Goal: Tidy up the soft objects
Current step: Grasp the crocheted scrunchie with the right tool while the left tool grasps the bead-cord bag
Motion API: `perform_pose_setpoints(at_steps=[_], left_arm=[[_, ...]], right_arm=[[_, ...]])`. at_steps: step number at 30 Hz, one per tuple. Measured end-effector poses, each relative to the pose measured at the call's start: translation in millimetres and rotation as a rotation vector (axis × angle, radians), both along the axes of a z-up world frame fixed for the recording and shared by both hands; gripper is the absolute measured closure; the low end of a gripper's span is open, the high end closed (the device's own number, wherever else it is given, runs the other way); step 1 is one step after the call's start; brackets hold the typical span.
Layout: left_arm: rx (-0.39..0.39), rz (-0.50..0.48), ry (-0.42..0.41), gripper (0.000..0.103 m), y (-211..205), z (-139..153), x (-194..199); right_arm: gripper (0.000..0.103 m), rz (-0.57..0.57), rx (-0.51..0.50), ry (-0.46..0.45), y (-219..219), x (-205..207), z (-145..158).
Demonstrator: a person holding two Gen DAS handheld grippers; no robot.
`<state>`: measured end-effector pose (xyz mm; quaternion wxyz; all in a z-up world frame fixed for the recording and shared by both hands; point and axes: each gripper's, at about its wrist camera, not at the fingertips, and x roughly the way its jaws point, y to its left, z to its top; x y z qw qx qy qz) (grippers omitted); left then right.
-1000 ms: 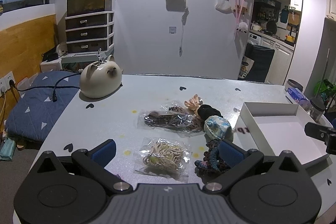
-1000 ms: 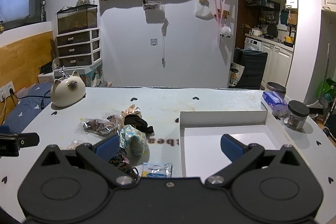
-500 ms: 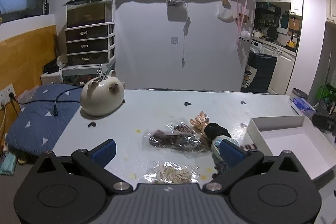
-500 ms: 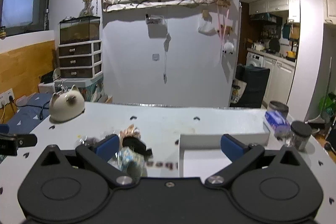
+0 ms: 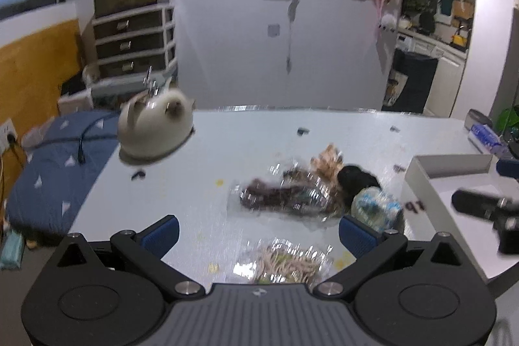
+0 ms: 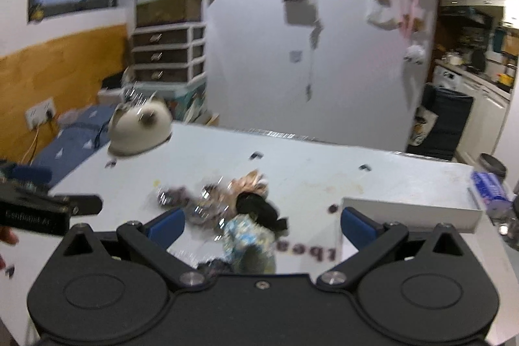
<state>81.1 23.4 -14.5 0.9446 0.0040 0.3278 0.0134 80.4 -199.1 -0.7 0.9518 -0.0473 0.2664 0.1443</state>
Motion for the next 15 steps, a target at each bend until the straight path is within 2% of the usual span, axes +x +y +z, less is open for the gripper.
perform_pose_setpoints(at_steps=[6,15], left_arm=[[-0.035,0.05,0.068,0.0,15,-14,2],[-0.11,0.072,0.126,0.0,32,-26,2]], right_arm=[[0.007,0.135,-0.065,0.081,28,2,-30],[0.009,0.232,-0.094,0.241,61,14,-68]])
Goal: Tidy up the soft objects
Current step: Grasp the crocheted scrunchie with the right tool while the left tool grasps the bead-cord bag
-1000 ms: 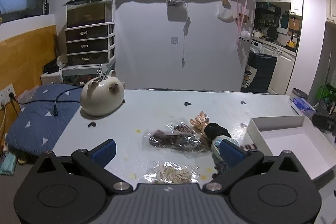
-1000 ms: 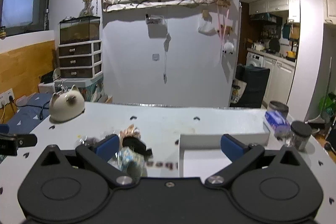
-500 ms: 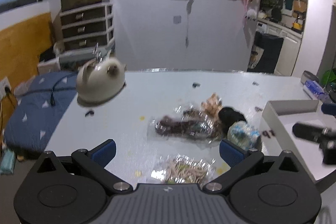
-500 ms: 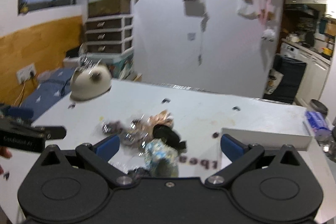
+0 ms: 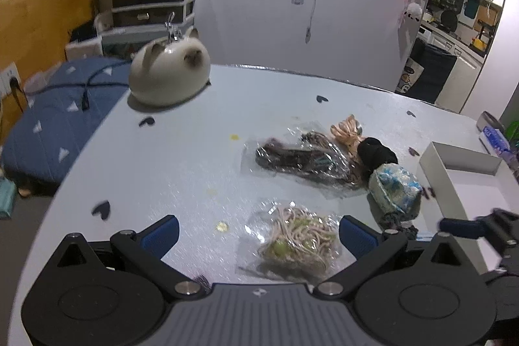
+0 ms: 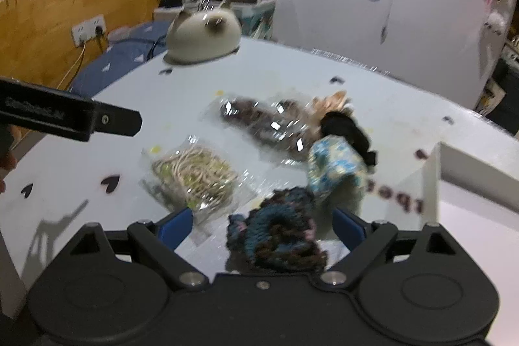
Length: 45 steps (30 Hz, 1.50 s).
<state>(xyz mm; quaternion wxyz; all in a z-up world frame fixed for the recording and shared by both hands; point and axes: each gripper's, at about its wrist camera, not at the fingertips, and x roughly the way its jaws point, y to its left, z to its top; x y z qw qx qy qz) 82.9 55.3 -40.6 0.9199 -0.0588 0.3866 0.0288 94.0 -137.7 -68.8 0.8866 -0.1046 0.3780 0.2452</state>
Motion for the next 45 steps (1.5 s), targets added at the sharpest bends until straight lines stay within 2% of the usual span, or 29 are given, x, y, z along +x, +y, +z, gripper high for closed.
perform_pose_setpoints(at_steps=[2,6,11,14,15,16,22,29,35,37,40,45], left_arm=[[-0.023,-0.007,0.008,0.0,2,-2,-1],[-0.014,-0.014,0.016,0.0,0,-5,0],[-0.02,-0.047,0.037,0.0,-2,-10,6],[0.0,-0.067,0.051,0.0,-7,-13,14],[0.008,-0.078,0.054,0.0,-9,-15,18],[0.015,-0.089,0.058,0.0,-11,-17,21],[0.064,-0.176,0.089,0.0,-27,-31,41],[0.106,-0.243,0.151,0.0,-42,-57,62],[0.112,-0.246,0.197,0.001,-44,-74,80],[0.102,-0.247,0.212,0.011,-42,-78,84],[0.066,-0.265,0.245,0.02,-41,-83,88],[0.044,-0.262,0.248,0.031,-44,-84,84]], right_arm=[[0.01,0.012,-0.013,0.021,6,4,-6],[0.018,0.018,-0.048,0.073,14,12,-22],[0.022,0.032,-0.136,0.062,19,11,-37],[0.035,0.015,-0.194,0.054,16,9,-43],[0.047,-0.003,-0.201,0.05,12,9,-43],[0.052,-0.022,-0.2,0.046,9,10,-42],[0.062,-0.071,-0.103,0.085,-15,9,-31],[0.064,-0.087,-0.048,0.084,-30,-3,-20],[0.064,-0.102,-0.036,0.073,-45,-15,-13],[0.064,-0.103,-0.037,0.062,-49,-18,-10],[0.064,-0.109,-0.032,0.057,-54,-22,-6],[0.064,-0.104,-0.035,0.065,-57,-26,-5]])
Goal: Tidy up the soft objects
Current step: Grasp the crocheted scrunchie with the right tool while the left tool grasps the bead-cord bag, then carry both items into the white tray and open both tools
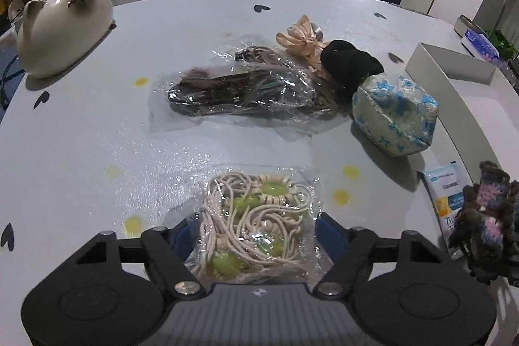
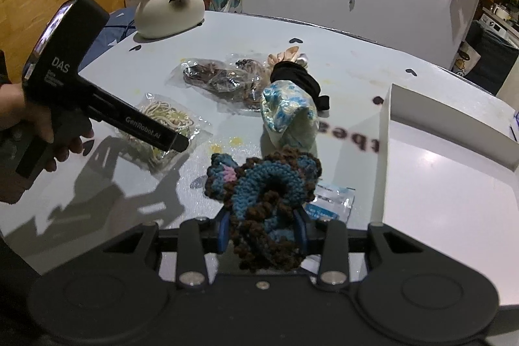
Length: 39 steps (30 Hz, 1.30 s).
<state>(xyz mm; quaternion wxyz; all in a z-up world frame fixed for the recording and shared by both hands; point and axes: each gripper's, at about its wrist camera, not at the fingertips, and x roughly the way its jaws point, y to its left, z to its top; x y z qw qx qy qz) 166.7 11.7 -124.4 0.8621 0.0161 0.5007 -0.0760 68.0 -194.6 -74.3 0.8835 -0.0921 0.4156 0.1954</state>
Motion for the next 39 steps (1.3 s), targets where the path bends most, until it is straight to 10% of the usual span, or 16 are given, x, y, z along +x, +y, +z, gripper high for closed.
perform_pose_setpoints(at_steps=[21,39], left_arm=[[-0.158,0.184,-0.21,0.036,0,98,-84],[-0.235,0.128,-0.327,0.036,-170,146,-76]], right_arm=[[0.063,0.015,0.083,-0.188,-24,-1,54],[0.063,-0.101,0.147,-0.265,-187,12,93]])
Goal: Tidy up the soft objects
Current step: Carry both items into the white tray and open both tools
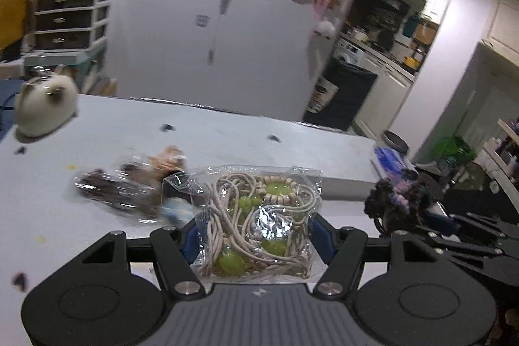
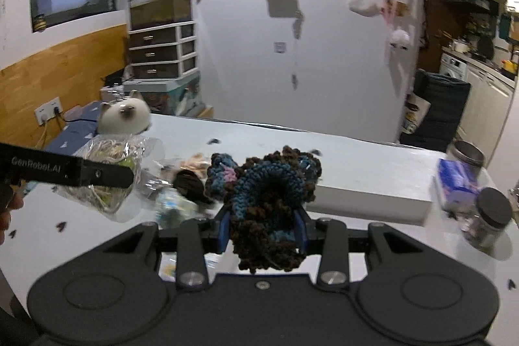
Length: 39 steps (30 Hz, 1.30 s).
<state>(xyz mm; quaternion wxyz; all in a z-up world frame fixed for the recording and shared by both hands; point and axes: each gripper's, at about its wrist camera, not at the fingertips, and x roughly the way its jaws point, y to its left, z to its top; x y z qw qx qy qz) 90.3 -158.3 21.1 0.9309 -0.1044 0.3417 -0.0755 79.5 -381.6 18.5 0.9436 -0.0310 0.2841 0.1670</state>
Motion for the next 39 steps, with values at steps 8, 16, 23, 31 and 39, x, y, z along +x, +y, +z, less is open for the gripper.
perform_pose_setpoints(at_steps=[8,16,23,31,39], left_arm=[[-0.033,-0.087,0.076,0.036,-81,-27,15],[-0.089,-0.18,0.199,0.036,-143,-60,40],[-0.112,-0.219,0.307,0.036,-182,-85,58],[-0.135,-0.177,0.381,0.036,-196,-101,68],[-0.162,-0.142,0.428,0.018,-203,-112,74]], right_arm=[[0.063,-0.049,-0.04,0.039,-71,2,-11],[0.063,-0.137,-0.041,0.126,-136,1,-30],[0.062,-0.155,-0.048,0.173,-164,4,-44],[0.061,-0.099,-0.05,0.235,-171,21,-61],[0.043,-0.057,-0.054,0.258,-174,27,-65]])
